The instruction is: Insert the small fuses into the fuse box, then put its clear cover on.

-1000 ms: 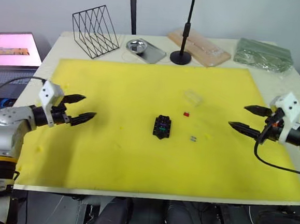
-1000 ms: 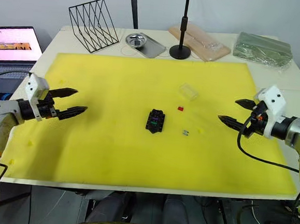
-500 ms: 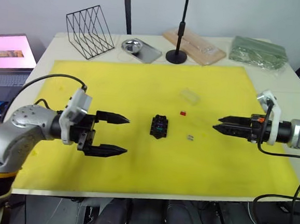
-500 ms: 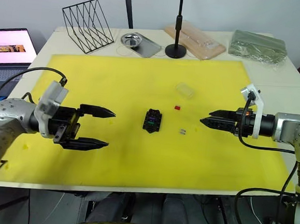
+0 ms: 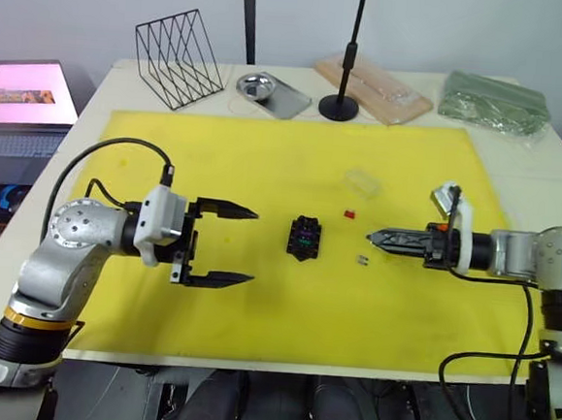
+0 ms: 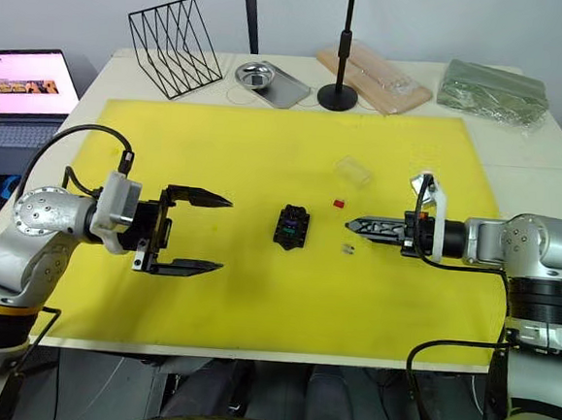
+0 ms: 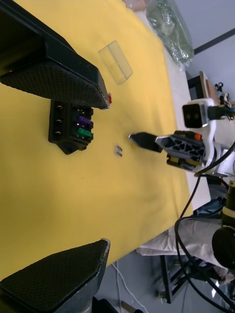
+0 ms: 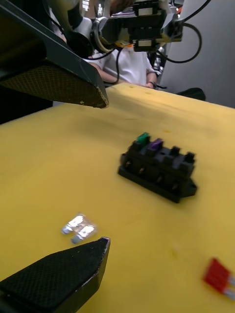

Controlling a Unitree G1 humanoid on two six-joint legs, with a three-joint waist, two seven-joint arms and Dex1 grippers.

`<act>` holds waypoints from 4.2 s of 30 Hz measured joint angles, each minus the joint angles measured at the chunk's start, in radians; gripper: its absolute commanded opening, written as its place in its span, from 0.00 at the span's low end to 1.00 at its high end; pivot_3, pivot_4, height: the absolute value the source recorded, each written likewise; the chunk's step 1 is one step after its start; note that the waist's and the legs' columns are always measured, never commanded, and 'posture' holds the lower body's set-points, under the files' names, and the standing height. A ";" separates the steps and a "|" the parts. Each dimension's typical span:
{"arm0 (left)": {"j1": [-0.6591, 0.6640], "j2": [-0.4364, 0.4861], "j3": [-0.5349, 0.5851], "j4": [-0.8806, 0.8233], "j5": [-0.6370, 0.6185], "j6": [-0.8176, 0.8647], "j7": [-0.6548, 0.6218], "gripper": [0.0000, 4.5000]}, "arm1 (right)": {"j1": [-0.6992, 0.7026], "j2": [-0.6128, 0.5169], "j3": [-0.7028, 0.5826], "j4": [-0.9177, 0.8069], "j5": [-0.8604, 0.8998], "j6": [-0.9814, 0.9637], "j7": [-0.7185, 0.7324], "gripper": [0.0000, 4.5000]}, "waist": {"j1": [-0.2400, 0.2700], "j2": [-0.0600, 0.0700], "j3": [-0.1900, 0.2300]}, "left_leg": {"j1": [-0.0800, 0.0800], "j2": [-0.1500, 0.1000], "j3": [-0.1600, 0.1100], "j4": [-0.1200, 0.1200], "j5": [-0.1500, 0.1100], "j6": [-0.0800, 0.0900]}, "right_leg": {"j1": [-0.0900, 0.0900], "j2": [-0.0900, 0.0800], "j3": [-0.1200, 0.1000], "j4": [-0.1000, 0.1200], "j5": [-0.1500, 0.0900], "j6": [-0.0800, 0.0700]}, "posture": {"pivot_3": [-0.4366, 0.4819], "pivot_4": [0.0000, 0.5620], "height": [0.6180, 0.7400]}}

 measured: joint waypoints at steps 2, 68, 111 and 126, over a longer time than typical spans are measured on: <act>0.019 0.001 -0.004 -0.017 -0.002 0.001 -0.005 1.00 | 0.003 -0.004 0.020 0.009 -0.001 0.000 0.015 1.00 | -0.002 0.000 0.000 | 0.000 0.000 0.000 0.000 0.000 0.000 | 0.000 0.000 0.000 0.000 0.000 0.000 | 0.48 0.27 1.00; 0.022 0.011 -0.030 -0.028 -0.006 0.019 0.005 1.00 | 0.096 0.083 -0.029 0.066 -0.023 -0.070 -0.076 0.15 | -0.002 0.000 0.000 | 0.001 0.000 0.000 0.000 0.000 0.000 | 0.001 0.001 0.000 0.001 0.000 0.000 | 0.48 0.27 1.00; 0.039 0.011 -0.048 -0.048 -0.029 0.036 -0.004 1.00 | 0.259 0.150 -0.416 -0.253 0.509 0.132 -0.786 0.50 | -0.014 -0.002 -0.003 | 0.002 0.001 0.001 0.000 0.000 0.001 | 0.002 0.001 0.000 0.001 0.000 0.000 | 0.48 0.27 1.00; 0.056 0.013 -0.060 -0.058 -0.028 0.039 0.013 1.00 | 0.057 0.006 0.020 0.044 0.229 0.004 -0.276 0.50 | -0.022 -0.003 -0.003 | 0.001 0.001 0.001 0.000 -0.001 0.002 | 0.001 0.001 0.000 0.000 0.000 0.001 | 0.48 0.27 1.00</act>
